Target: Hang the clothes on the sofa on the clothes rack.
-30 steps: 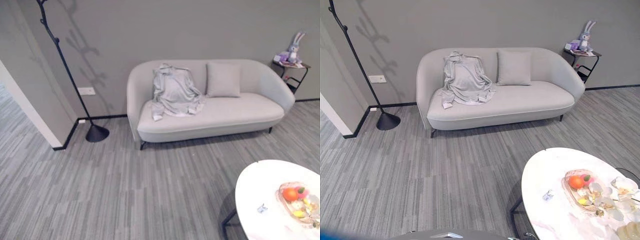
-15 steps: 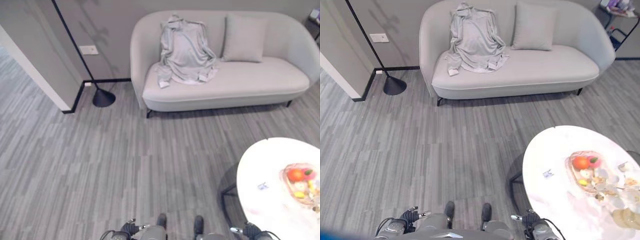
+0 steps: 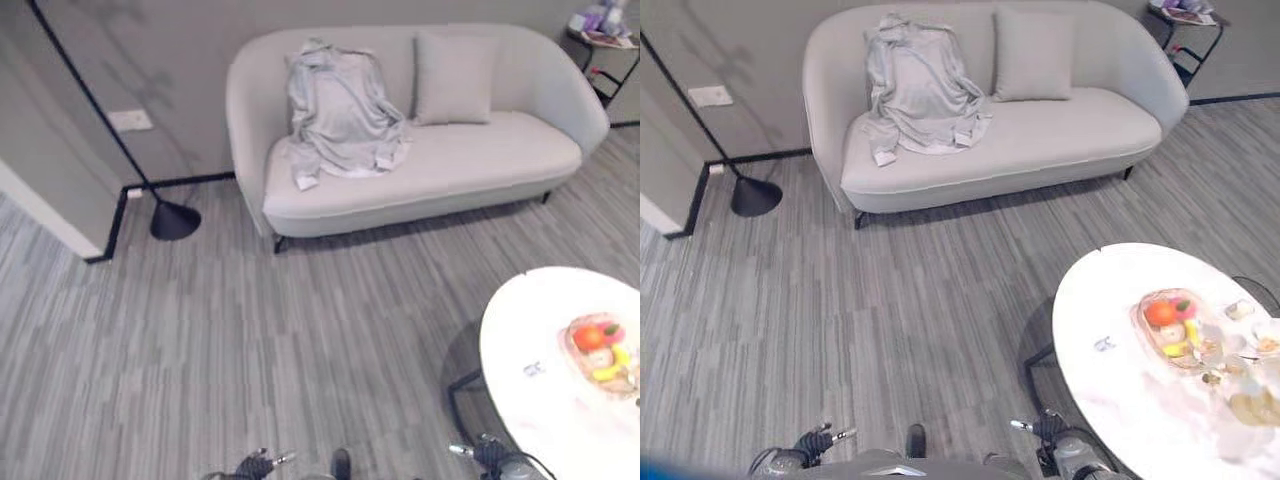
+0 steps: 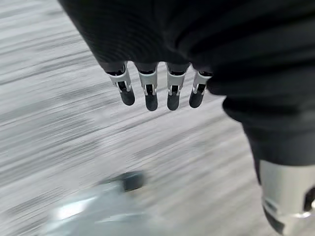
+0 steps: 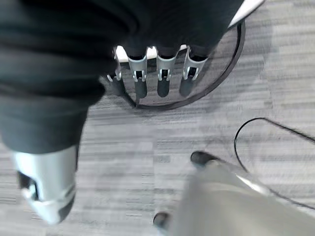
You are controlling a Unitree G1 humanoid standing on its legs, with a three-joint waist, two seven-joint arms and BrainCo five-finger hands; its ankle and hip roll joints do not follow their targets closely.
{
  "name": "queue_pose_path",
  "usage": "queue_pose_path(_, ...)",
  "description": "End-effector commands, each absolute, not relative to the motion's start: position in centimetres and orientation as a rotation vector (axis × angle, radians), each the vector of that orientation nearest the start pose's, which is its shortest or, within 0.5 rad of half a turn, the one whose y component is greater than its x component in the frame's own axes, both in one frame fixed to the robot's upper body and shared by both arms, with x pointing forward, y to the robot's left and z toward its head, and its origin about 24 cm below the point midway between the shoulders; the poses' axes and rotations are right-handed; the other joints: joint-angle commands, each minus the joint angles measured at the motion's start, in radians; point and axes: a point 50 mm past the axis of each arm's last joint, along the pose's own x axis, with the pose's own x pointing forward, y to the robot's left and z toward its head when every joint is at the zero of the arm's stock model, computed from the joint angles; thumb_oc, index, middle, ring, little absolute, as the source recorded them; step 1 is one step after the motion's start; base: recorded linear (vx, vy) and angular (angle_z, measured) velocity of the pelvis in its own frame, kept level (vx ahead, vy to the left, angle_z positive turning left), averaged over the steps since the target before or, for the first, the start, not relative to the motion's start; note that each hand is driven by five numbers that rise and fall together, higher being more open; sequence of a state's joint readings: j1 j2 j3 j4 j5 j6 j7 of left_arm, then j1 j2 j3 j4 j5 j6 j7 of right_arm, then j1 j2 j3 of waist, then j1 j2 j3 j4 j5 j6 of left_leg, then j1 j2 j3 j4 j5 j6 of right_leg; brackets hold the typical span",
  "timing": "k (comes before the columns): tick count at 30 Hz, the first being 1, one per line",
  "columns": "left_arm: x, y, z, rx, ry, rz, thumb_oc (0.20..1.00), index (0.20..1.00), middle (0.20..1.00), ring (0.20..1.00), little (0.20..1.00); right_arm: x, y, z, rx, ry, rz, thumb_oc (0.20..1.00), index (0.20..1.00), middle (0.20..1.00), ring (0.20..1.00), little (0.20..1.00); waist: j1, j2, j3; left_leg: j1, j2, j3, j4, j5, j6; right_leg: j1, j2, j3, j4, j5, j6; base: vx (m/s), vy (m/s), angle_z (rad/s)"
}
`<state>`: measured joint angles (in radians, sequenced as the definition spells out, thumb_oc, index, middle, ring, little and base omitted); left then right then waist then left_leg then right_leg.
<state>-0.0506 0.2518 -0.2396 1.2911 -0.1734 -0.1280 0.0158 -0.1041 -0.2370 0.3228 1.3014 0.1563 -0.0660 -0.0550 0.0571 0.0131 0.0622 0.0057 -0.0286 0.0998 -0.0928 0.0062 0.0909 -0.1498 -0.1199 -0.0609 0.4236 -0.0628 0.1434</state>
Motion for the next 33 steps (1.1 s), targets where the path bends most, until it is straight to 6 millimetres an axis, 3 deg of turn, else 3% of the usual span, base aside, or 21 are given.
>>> queue_pose_path(1, 10.3, 24.7, -15.5, 0.270, 1.135, 0.091, 1.000, 1.000, 1.000, 1.000, 1.000, 13.4, -22.3, -15.1, -0.326, 1.073, -0.014, 1.000, 1.000, 1.000, 1.000, 1.000, 0.003, -0.008, 0.009, -0.061, -0.032, -0.110, 0.010, 0.032, -0.065, 0.102, -0.058, -0.062, 0.043, 0.165, 0.018, 0.23, 0.138, 0.06)
queue_pose_path(3, 10.2, 24.7, -15.5, 0.270, 1.140, 0.088, 1.000, 1.000, 1.000, 1.000, 1.000, 13.3, -22.3, -15.2, -0.324, 1.074, -0.018, 1.000, 1.000, 1.000, 1.000, 1.000, 0.002, -0.004, 0.008, -0.040, -0.031, -0.117, 0.010, 0.017, -0.065, 0.098, -0.078, -0.095, 0.029, 0.135, 0.007, 0.23, 0.087, 0.08)
queue_pose_path(4, 10.2, 24.8, -15.5, 0.267, 1.140, 0.091, 1.000, 1.000, 1.000, 1.000, 1.000, 13.1, -22.2, -15.2, -0.322, 1.078, -0.017, 1.000, 1.000, 1.000, 1.000, 1.000, 0.003, -0.008, 0.004, -0.030, -0.036, -0.121, 0.011, 0.007, -0.065, 0.101, -0.083, -0.107, -0.022, 0.122, 0.006, 0.43, 0.088, -0.04)
queue_pose_path(5, 10.1, 24.7, -15.5, 0.272, 1.144, 0.084, 1.000, 1.000, 1.000, 1.000, 1.000, 13.0, -22.4, -15.2, -0.316, 1.081, -0.026, 1.000, 1.000, 1.000, 1.000, 1.000, 0.006, -0.010, 0.001, -0.003, -0.035, -0.133, 0.007, -0.021, -0.067, 0.078, -0.073, -0.137, -0.131, 0.069, 0.003, 0.40, 0.040, -0.09)
queue_pose_path(6, 9.9, 24.7, -15.6, 0.275, 1.152, 0.080, 1.000, 1.000, 1.000, 1.000, 1.000, 12.9, -22.5, -15.2, -0.314, 1.084, -0.033, 1.000, 1.000, 1.000, 1.000, 1.000, 0.003, -0.014, 0.003, 0.009, -0.038, -0.136, 0.007, -0.030, -0.068, 0.071, -0.065, -0.137, -0.197, 0.066, 0.009, 0.41, 0.031, -0.18)
queue_pose_path(9, 9.7, 24.3, -15.8, 0.282, 1.159, 0.066, 1.000, 1.000, 1.000, 1.000, 1.000, 12.8, -22.8, -15.2, -0.306, 1.092, -0.058, 1.000, 1.000, 1.000, 1.000, 1.000, -0.026, -0.024, 0.032, 0.067, -0.050, -0.167, 0.006, -0.065, -0.068, -0.011, -0.022, -0.080, -0.386, 0.128, 0.039, 0.27, -0.002, -0.11)
queue_pose_path(13, 9.8, 23.9, -15.9, 0.286, 1.159, 0.047, 1.000, 1.000, 1.000, 1.000, 1.000, 12.5, -23.2, -15.2, -0.299, 1.105, -0.081, 1.000, 1.000, 1.000, 1.000, 1.000, -0.058, -0.011, 0.066, 0.142, -0.039, -0.188, 0.006, -0.106, -0.076, -0.100, 0.010, -0.070, -0.511, 0.190, 0.072, 0.29, -0.007, 0.35)
queue_pose_path(15, 9.6, 23.7, -16.0, 0.292, 1.169, 0.035, 1.000, 1.000, 1.000, 1.000, 1.000, 12.2, -23.3, -15.4, -0.304, 1.118, -0.083, 1.000, 1.000, 1.000, 1.000, 1.000, -0.080, -0.009, 0.079, 0.194, -0.027, -0.207, 0.006, -0.139, -0.085, -0.192, 0.021, -0.101, -0.511, 0.187, 0.089, 0.36, -0.055, 0.35)
queue_pose_path(20, 9.3, 23.7, -16.0, 0.309, 1.179, 0.017, 1.000, 1.000, 1.000, 1.000, 1.000, 11.1, -23.4, -15.6, -0.300, 1.145, -0.081, 1.000, 1.000, 1.000, 1.000, 1.000, -0.105, -0.036, 0.048, 0.251, -0.010, -0.268, 0.006, -0.205, -0.097, -0.167, 0.017, -0.082, -0.511, 0.246, 0.089, 0.36, -0.141, 0.47)
queue_pose_path(22, 9.2, 23.7, -16.1, 0.311, 1.180, 0.020, 1.000, 1.000, 1.000, 1.000, 1.000, 10.7, -23.4, -15.7, -0.305, 1.155, -0.073, 1.000, 1.000, 1.000, 1.000, 1.000, -0.116, -0.038, 0.024, 0.273, 0.044, -0.269, 0.006, -0.211, -0.116, -0.141, 0.022, -0.080, -0.511, 0.273, 0.077, 0.50, -0.278, 0.91)
queue_pose_path(25, 9.2, 23.7, -16.1, 0.314, 1.181, 0.022, 1.000, 1.000, 1.000, 1.000, 1.000, 10.5, -23.5, -15.8, -0.309, 1.160, -0.067, 1.000, 1.000, 1.000, 1.000, 1.000, -0.122, -0.027, 0.003, 0.290, 0.092, -0.274, 0.006, -0.178, -0.140, -0.119, 0.045, -0.083, -0.511, 0.267, 0.062, 0.27, -0.161, 0.47)
queue_pose_path(27, 9.5, 23.6, -16.0, 0.314, 1.170, 0.022, 1.000, 1.000, 1.000, 1.000, 1.000, 10.3, -23.6, -15.8, -0.307, 1.162, -0.068, 1.000, 1.000, 1.000, 1.000, 1.000, -0.128, -0.011, -0.010, 0.299, 0.141, -0.300, 0.006, -0.099, -0.171, -0.100, 0.073, -0.086, -0.509, 0.254, 0.042, 0.41, -0.252, -0.24)
queue_pose_path(28, 10.0, 23.5, -15.9, 0.307, 1.153, 0.026, 1.000, 1.000, 1.000, 1.000, 1.000, 10.3, -23.8, -15.7, -0.309, 1.161, -0.077, 1.000, 1.000, 1.000, 1.000, 1.000, -0.131, -0.001, -0.018, 0.272, 0.172, -0.322, 0.064, -0.002, -0.212, -0.080, 0.094, -0.086, -0.504, 0.225, 0.025, 0.37, -0.232, -0.11)
queue_pose_path(30, 10.6, 23.3, -15.8, 0.303, 1.132, 0.024, 1.000, 1.000, 1.000, 1.000, 1.000, 10.3, -24.0, -15.7, -0.303, 1.158, -0.090, 1.000, 1.000, 1.000, 1.000, 1.000, -0.133, -0.004, -0.021, 0.237, 0.184, -0.325, 0.151, 0.069, -0.235, -0.044, 0.106, -0.081, -0.506, 0.195, 0.010, 0.32, -0.186, 0.06)
queue_pose_path(32, 11.0, 23.3, -15.6, 0.299, 1.118, 0.022, 1.000, 1.000, 1.000, 1.000, 1.000, 10.3, -24.2, -15.6, -0.297, 1.152, -0.102, 1.000, 1.000, 1.000, 1.000, 1.000, -0.128, -0.019, -0.013, 0.191, 0.183, -0.301, 0.245, 0.121, -0.232, 0.003, 0.107, -0.067, -0.511, 0.169, -0.004, 0.24, -0.125, 0.01)
queue_pose_path(33, 11.0, 23.3, -15.6, 0.300, 1.118, 0.022, 1.000, 1.000, 1.000, 1.000, 1.000, 10.3, -24.2, -15.6, -0.297, 1.152, -0.102, 1.000, 1.000, 1.000, 1.000, 1.000, -0.128, -0.019, -0.013, 0.191, 0.183, -0.300, 0.247, 0.120, -0.232, 0.004, 0.107, -0.066, -0.511, 0.169, -0.004, 0.20, -0.096, 0.00)
